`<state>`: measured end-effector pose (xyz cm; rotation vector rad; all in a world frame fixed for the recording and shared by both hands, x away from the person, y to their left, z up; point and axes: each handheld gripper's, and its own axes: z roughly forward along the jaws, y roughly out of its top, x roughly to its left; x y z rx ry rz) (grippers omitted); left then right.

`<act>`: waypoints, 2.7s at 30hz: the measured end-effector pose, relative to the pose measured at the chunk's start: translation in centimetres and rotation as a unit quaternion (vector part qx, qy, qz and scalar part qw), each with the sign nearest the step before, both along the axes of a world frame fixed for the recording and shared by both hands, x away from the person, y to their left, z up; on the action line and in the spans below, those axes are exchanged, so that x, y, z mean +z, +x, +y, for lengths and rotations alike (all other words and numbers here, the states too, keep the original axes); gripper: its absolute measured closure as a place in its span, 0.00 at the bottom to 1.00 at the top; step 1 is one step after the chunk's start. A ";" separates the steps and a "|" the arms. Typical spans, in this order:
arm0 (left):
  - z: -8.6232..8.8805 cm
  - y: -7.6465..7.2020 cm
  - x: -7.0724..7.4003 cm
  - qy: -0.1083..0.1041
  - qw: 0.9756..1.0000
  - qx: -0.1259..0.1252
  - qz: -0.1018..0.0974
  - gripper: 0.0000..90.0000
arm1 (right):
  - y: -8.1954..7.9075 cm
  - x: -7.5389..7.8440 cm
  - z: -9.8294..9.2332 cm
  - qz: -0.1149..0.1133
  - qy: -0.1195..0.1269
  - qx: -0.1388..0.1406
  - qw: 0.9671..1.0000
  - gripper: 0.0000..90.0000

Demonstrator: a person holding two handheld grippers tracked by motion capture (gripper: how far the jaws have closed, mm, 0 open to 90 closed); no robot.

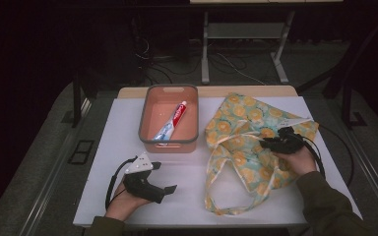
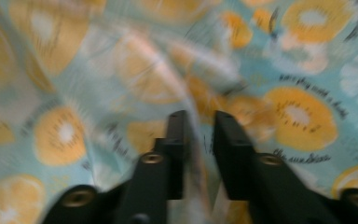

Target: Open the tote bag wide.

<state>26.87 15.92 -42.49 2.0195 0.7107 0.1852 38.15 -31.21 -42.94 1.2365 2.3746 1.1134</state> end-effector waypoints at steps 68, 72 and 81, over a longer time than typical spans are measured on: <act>0.3 0.4 1.0 -0.005 1.000 -0.011 -0.014 0.00 | -1.1 3.5 4.1 -0.036 0.058 0.094 0.993 1.00; 0.2 0.4 1.5 -0.006 1.000 -0.014 -0.018 0.00 | -1.1 3.0 4.0 -0.030 0.052 0.090 0.994 1.00; -0.3 1.1 3.7 -0.026 0.999 -0.024 -0.032 0.00 | -1.4 3.1 3.9 -0.033 0.048 0.092 0.994 1.00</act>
